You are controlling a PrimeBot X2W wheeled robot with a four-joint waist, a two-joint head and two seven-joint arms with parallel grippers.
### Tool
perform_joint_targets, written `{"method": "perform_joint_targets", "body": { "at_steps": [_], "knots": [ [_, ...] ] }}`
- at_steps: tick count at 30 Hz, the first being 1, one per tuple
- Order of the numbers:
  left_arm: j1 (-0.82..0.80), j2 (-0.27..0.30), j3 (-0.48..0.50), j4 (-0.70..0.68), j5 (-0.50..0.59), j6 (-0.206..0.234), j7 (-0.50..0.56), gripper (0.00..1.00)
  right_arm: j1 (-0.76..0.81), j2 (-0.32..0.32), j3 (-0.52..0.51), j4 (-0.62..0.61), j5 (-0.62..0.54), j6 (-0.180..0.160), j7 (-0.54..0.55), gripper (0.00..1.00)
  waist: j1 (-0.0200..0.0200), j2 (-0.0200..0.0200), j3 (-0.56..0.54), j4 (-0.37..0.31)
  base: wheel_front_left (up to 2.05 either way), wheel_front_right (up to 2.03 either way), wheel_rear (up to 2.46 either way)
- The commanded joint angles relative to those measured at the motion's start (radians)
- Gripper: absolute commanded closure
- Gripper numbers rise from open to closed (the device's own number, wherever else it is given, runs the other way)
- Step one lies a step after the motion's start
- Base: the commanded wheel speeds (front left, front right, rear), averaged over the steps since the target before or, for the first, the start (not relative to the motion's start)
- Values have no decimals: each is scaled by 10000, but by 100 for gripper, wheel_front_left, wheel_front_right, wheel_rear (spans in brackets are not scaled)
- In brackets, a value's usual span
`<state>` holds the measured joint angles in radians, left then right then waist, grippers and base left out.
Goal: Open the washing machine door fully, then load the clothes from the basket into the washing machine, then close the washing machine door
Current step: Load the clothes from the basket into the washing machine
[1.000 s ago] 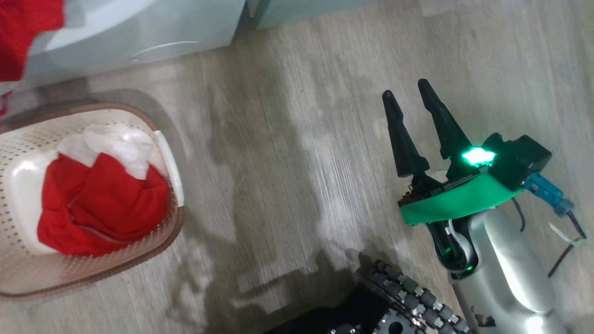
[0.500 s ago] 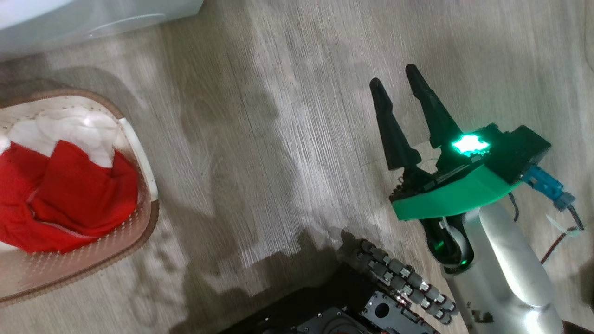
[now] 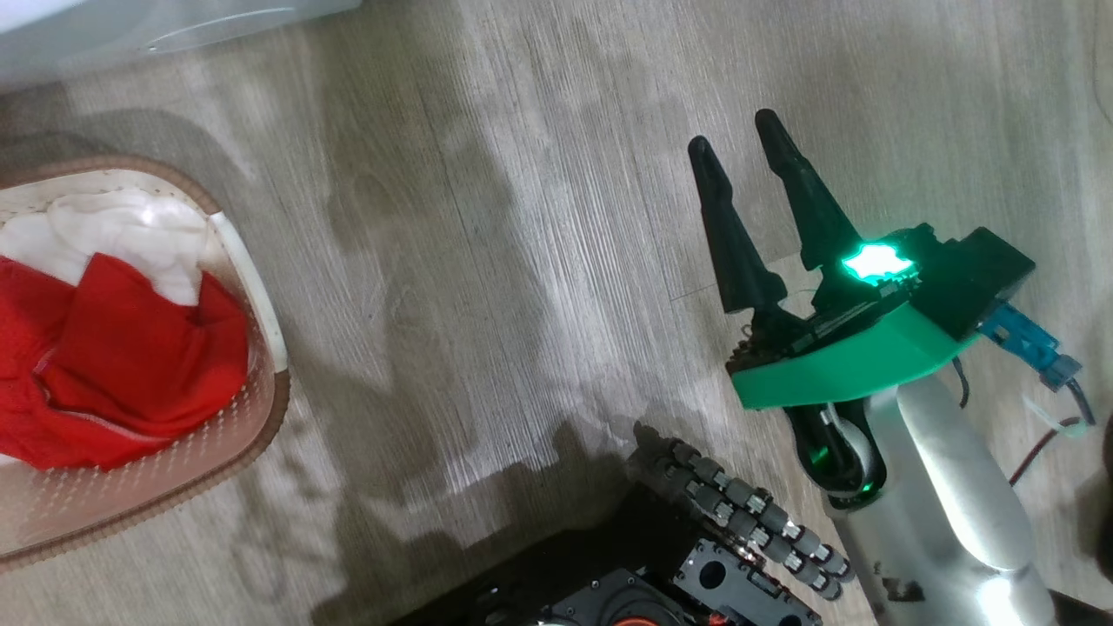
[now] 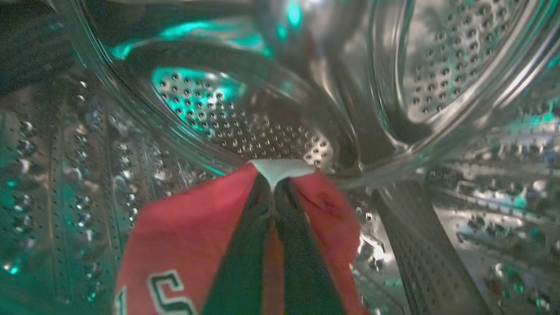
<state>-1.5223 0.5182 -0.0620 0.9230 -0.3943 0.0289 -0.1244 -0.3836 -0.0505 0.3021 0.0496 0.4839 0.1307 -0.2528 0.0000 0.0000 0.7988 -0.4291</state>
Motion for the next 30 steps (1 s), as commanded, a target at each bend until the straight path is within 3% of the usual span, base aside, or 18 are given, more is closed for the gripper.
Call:
{"method": "perform_joint_targets", "body": {
  "at_steps": [1, 5, 6, 7, 21, 30],
  "knots": [
    [17, 483, 1, -300, 60, -44, -14, 100, 142, 3, 164, -285, 56, 0, -89, 0, 0, 0, -12, 17, 0, 0, 0],
    [448, 423, -220, -178, 162, -121, -119, 100, 141, 3, 126, -246, 66, 0, -89, 0, 0, 0, -87, 109, 0, 0, 0],
    [544, 398, -238, -169, 160, -111, -180, 58, 136, 3, 129, -240, 73, 0, -89, 0, 0, 0, -107, 126, 0, 0, 0],
    [638, 385, -283, -158, 198, -79, -242, 3, 130, 3, 134, -228, 77, 0, -89, 0, 0, 0, -130, 142, 0, 0, 0],
    [2384, -133, -585, -674, 267, 253, -1137, 0, 197, 3, -272, 52, -273, 0, -89, 0, 0, 0, -957, 656, 0, 0, 0],
    [4973, -669, -235, -3492, 120, 552, -1366, 0, 349, 3, -702, 238, -649, 0, -89, 0, 0, 0, -1506, 1311, 0, 0, 0]
  ]
}}
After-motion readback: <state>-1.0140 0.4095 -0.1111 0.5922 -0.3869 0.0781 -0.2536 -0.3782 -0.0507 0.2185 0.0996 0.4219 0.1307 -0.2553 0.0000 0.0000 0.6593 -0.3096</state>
